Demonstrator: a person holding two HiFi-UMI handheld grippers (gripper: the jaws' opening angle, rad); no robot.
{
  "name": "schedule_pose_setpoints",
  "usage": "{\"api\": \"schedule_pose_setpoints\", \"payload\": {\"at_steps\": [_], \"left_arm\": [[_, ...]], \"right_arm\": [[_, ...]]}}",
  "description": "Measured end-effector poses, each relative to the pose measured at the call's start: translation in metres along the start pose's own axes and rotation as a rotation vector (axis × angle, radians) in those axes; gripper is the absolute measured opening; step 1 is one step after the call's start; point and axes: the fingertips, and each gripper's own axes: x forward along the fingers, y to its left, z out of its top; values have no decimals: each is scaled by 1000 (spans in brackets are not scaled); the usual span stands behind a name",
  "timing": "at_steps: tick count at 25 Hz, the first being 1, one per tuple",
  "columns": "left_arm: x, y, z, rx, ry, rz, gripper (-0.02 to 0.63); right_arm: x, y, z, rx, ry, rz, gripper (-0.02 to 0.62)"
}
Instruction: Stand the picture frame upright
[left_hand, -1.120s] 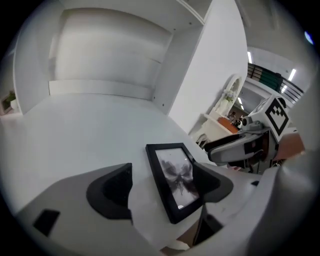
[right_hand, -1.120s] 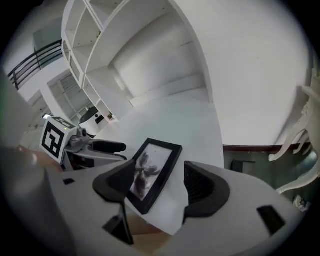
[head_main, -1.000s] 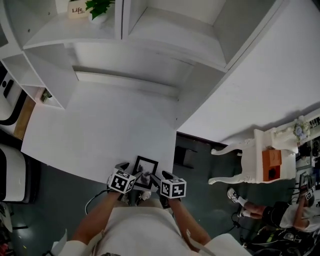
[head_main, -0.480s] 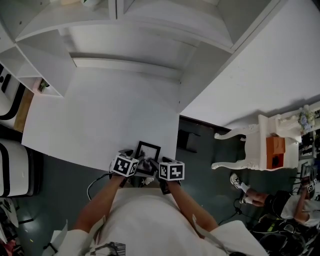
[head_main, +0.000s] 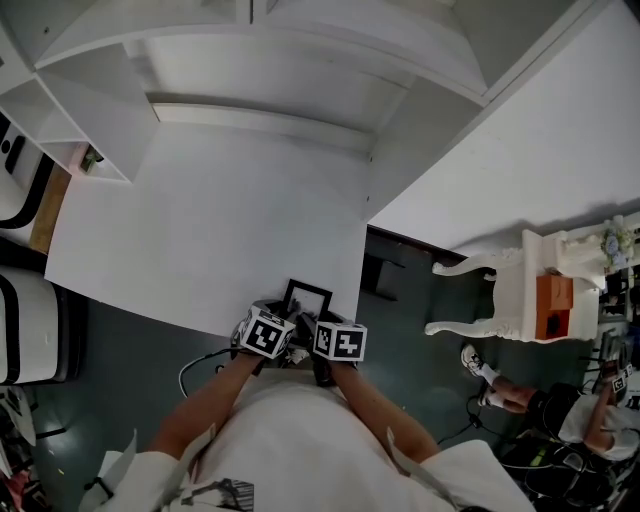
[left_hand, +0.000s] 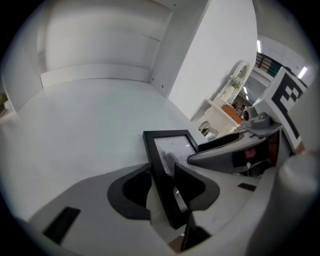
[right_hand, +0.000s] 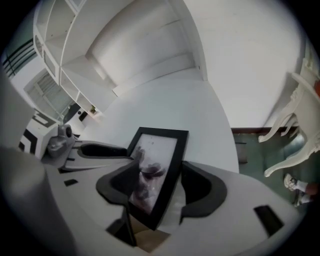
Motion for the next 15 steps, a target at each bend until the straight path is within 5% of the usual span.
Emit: {"api": "schedule_pose_setpoints", "payload": {"at_steps": [3,15], "left_arm": [[-2,1,1,-22,-8,-18,138],[-20,21,29,-71,-137,29,89]], "right_arm": [[-2,-16,0,43,3,-44,138],[-5,-6,25,25,-78,-5,112]]}}
